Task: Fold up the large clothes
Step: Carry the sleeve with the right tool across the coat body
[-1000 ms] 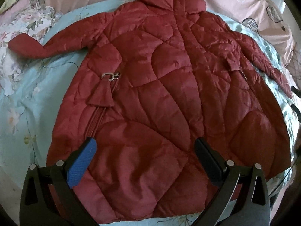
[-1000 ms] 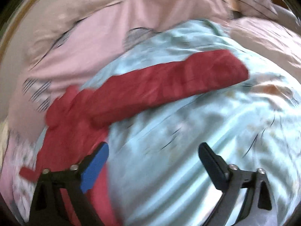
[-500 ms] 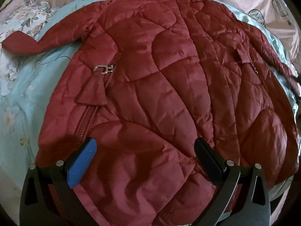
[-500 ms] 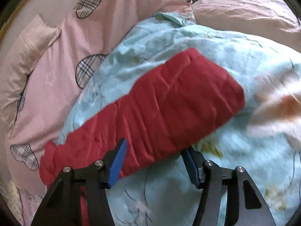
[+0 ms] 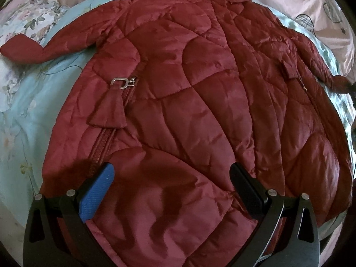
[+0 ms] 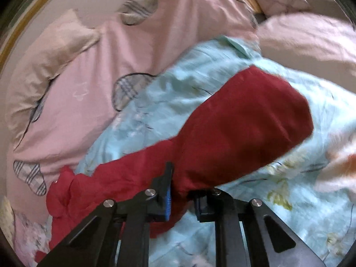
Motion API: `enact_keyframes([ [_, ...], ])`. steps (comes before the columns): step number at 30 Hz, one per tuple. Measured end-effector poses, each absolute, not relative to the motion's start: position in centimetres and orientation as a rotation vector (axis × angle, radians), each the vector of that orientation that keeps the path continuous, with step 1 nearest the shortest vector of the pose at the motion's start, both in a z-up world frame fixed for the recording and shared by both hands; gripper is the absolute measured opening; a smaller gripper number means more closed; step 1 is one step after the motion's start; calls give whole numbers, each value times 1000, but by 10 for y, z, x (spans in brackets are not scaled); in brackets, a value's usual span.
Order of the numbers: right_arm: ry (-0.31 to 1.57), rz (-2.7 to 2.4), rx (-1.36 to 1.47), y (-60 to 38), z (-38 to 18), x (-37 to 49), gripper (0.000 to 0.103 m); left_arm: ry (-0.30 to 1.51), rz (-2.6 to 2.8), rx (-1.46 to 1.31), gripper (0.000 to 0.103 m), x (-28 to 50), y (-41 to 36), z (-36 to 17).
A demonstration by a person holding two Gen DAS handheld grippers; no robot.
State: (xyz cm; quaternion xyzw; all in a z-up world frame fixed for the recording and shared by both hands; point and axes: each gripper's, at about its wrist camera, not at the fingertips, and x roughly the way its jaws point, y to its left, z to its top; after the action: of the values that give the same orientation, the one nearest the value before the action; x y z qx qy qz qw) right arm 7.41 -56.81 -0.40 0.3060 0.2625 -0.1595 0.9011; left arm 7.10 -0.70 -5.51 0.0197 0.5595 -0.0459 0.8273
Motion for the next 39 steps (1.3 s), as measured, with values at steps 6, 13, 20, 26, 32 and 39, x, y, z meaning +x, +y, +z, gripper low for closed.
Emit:
enact_keyframes([
  [6, 536, -217, 468, -508, 33, 91, 14, 1148, -75, 55, 103, 72, 0, -49],
  [13, 569, -25, 355, -416, 47, 111, 12, 1128, -87, -6, 103, 85, 13, -45],
  [20, 638, 163, 296, -312, 40, 135, 12, 1123, -119, -103, 103, 94, 36, -41],
  [26, 720, 252, 227, -239, 12, 152, 12, 1135, -151, -213, 103, 108, 56, -38],
  [32, 797, 317, 154, -178, -20, 164, 13, 1112, -199, -291, 103, 125, 76, -29],
  [39, 831, 382, 57, -121, -45, 170, 13, 1080, -332, -443, 103, 166, 93, -10],
])
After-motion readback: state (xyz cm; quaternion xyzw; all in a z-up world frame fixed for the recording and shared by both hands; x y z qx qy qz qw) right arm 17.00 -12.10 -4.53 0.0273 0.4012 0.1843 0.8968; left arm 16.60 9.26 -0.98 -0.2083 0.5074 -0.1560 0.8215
